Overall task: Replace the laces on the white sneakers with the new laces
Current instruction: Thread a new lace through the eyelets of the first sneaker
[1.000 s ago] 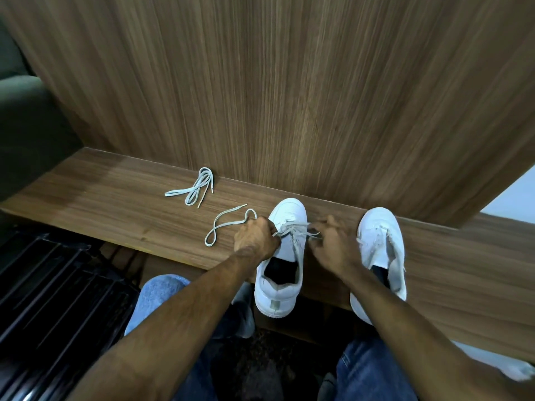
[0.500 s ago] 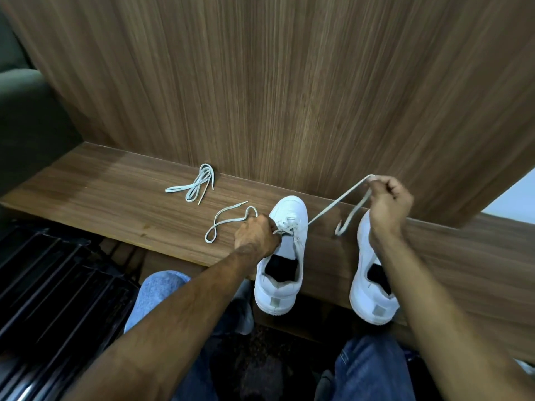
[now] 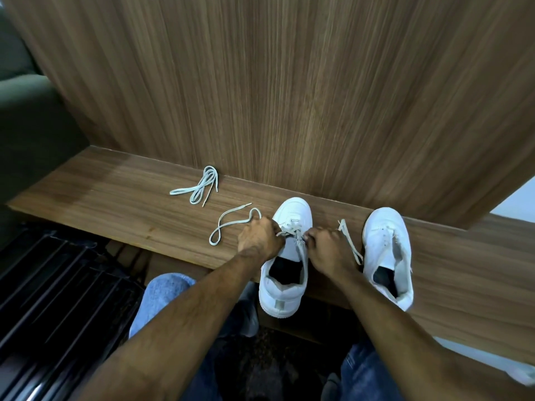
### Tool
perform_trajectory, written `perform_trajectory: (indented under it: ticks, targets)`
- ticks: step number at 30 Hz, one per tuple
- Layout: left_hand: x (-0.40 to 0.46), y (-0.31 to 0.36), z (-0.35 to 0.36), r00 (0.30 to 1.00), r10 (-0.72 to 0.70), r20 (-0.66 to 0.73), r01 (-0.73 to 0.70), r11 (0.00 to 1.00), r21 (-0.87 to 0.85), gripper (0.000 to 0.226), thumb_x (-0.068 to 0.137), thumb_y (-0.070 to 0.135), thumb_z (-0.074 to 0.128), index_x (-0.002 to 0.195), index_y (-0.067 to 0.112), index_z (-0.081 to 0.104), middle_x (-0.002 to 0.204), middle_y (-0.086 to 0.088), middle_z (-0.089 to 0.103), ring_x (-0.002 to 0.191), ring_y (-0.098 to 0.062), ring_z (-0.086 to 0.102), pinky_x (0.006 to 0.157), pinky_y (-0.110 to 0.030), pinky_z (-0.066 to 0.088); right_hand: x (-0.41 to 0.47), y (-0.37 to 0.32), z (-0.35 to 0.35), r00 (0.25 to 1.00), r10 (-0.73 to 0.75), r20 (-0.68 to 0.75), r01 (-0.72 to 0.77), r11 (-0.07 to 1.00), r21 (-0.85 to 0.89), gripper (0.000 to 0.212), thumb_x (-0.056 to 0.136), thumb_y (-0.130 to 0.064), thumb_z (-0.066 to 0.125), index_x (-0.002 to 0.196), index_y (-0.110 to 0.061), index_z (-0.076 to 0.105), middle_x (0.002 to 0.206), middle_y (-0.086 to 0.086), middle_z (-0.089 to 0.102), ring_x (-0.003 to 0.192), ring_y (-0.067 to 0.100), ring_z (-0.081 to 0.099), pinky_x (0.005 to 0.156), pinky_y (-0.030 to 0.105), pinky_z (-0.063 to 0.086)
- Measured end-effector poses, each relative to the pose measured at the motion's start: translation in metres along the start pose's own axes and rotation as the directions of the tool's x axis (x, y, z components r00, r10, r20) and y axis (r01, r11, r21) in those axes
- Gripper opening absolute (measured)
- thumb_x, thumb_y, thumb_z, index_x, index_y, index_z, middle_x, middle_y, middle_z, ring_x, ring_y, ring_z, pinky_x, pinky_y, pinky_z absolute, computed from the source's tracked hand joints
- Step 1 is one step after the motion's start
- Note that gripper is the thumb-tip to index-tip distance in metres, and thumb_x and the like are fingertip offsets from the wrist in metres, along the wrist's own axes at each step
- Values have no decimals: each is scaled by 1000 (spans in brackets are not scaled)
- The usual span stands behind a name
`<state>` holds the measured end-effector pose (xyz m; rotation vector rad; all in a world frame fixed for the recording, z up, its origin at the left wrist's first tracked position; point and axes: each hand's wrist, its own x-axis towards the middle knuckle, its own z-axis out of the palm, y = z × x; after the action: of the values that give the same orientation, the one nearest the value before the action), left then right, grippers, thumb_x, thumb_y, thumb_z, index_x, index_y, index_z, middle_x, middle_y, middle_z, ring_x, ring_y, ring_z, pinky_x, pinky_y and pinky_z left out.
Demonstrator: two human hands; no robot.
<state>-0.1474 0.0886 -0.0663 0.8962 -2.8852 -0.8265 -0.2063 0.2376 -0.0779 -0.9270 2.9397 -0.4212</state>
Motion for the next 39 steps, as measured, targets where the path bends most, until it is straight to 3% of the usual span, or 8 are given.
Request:
perform_trajectory:
  ticks: [9, 12, 15, 18, 25, 33, 36, 39]
  targets:
    - [7, -6, -1, 996, 53, 73, -52, 999, -11, 17, 81, 42, 64, 90, 28, 70, 101, -5, 66, 98, -28, 62, 76, -30, 45, -2, 22, -29, 999, 41, -29, -44, 993, -109, 15, 78, -11, 53, 85, -22, 61, 96, 5, 70, 101, 28, 60, 106, 37, 34]
    - [12, -17, -6, 968, 132, 213, -69, 958, -279, 30, 89, 44, 60, 89, 17, 71, 79, 1, 66, 81, -17, 63, 68, -23, 45, -1, 19, -22, 996, 86, 5, -86, 996, -10, 20, 87, -11, 47, 98, -18, 62, 102, 7, 70, 101, 31, 60, 95, 37, 42]
    - [18, -26, -11, 929, 211, 306, -82, 919, -386, 32, 98, 27, 53, 97, 0, 70, 93, -10, 72, 93, -18, 66, 86, -26, 49, -2, 20, -13, 995, 54, 79, -59, 996, 64, 27, 91, -16, 44, 110, -23, 62, 108, 6, 69, 102, 31, 61, 82, 38, 49]
    - [25, -30, -7, 910, 277, 308, -214, 951, -225, 17, 92, 8, 57, 98, 11, 72, 101, -8, 70, 97, -19, 64, 89, -30, 50, -6, 19, -8, 996, -3, 88, -3, 997, 71, 24, 94, -19, 45, 104, -21, 66, 106, 4, 69, 99, 30, 61, 77, 36, 49]
    - [21, -26, -18, 926, 366, 91, -375, 870, 318, 15, 89, 36, 49, 87, 23, 57, 103, -7, 69, 102, -31, 60, 83, -35, 37, -5, 20, -21, 999, -11, 46, 21, 973, -231, 27, 86, -20, 51, 106, -25, 67, 100, 4, 70, 96, 29, 63, 76, 33, 48]
    - [28, -35, -10, 953, 298, 50, -296, 886, 357, 17, 88, 40, 46, 81, 28, 56, 102, -3, 69, 110, -25, 58, 110, -40, 26, -4, 18, -33, 990, 4, 140, 41, 949, -313, 29, 80, -15, 55, 105, -23, 66, 102, 4, 69, 99, 28, 63, 75, 30, 46]
    - [25, -32, -12, 970, 244, 2, -236, 935, 264, 20, 88, 38, 48, 93, 26, 64, 105, -4, 69, 109, -27, 59, 104, -39, 34, -3, 24, -35, 982, 70, 174, -79, 996, 43, 23, 88, -9, 54, 103, -18, 69, 89, 2, 69, 91, 24, 65, 77, 25, 43]
    - [12, -21, -16, 919, 341, -197, -341, 939, 33, 11, 85, 27, 58, 92, 23, 66, 101, 2, 67, 98, -23, 60, 82, -33, 46, -7, 25, -58, 948, 181, 263, -317, 620, 717, 23, 93, 2, 53, 112, -3, 65, 68, 3, 63, 66, 17, 60, 65, 22, 44]
